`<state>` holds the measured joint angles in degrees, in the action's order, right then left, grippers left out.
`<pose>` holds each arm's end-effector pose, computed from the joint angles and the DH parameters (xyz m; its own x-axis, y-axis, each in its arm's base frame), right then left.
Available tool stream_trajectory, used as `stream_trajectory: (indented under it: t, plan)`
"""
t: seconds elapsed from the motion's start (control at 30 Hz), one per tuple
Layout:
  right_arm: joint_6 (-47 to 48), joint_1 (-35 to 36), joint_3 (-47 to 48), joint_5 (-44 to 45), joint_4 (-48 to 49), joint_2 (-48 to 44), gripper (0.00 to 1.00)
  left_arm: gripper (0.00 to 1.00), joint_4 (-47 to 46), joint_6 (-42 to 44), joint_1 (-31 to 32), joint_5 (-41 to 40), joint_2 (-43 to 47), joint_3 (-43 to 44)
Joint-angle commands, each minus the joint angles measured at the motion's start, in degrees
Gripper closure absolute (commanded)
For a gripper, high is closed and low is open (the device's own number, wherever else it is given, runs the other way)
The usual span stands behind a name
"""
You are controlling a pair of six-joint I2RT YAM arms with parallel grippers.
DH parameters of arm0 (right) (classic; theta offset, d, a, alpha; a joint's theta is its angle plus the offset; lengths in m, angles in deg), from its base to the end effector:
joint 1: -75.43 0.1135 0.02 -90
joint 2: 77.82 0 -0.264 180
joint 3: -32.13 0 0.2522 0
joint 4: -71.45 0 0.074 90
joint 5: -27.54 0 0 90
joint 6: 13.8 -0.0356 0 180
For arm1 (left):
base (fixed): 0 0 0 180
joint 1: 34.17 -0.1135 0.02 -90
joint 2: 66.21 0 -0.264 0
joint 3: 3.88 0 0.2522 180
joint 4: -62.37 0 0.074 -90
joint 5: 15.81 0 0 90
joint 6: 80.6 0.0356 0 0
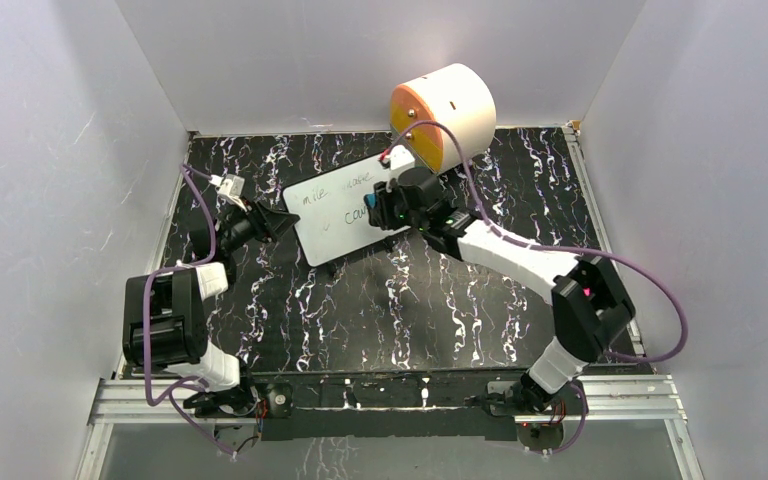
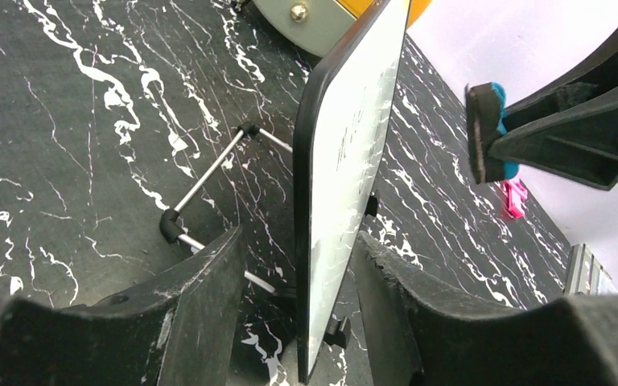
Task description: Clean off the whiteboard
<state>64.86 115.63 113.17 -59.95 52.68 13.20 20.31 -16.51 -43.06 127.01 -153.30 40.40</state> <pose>0.2830 0.2371 0.2811 -0.4812 -0.1495 -0.8638 -0.5313 0.8335 0.1517 0.2881 0.0163 0.2045 -0.3148 -0.3165 -0.8948 0.6183 0.6469 -0.4463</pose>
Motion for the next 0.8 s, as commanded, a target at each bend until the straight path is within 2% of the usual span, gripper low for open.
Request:
stream_trajectory:
  t: [0.0, 0.17, 0.27, 0.5, 0.7, 0.77]
  plan:
    - [3.69, 4.21, 5.19, 2.60, 5.72, 4.44, 0.75, 0.51, -9.04, -4.11, -0.18, 1.07, -2.09, -0.12]
    - [7.23, 8.23, 9.01, 4.67, 8.91, 10.59, 0.76, 0.50, -15.81, -8.15, 0.02, 1.99, -5.62, -0.53]
    - [8.65, 9.68, 11.96, 6.15, 10.14, 13.97, 0.76, 0.50, -15.27, -7.79, 0.29, 1.84, -6.32, -0.31]
    - [11.29, 11.73, 14.96, 8.91, 11.48, 18.30, 0.77, 0.67, -11.01, -5.54, 0.45, 1.33, -5.65, 0.45]
    - [13.75, 12.83, 13.30, 11.19, 13.94, 19.80, 0.78, 0.74, -10.18, -5.63, 0.98, 2.15, -6.42, 1.09]
    - [16.08, 13.37, 12.13, 11.79, 15.95, 20.40, 0.79, 0.80, -9.47, -5.48, 1.06, 2.50, -6.41, 1.42]
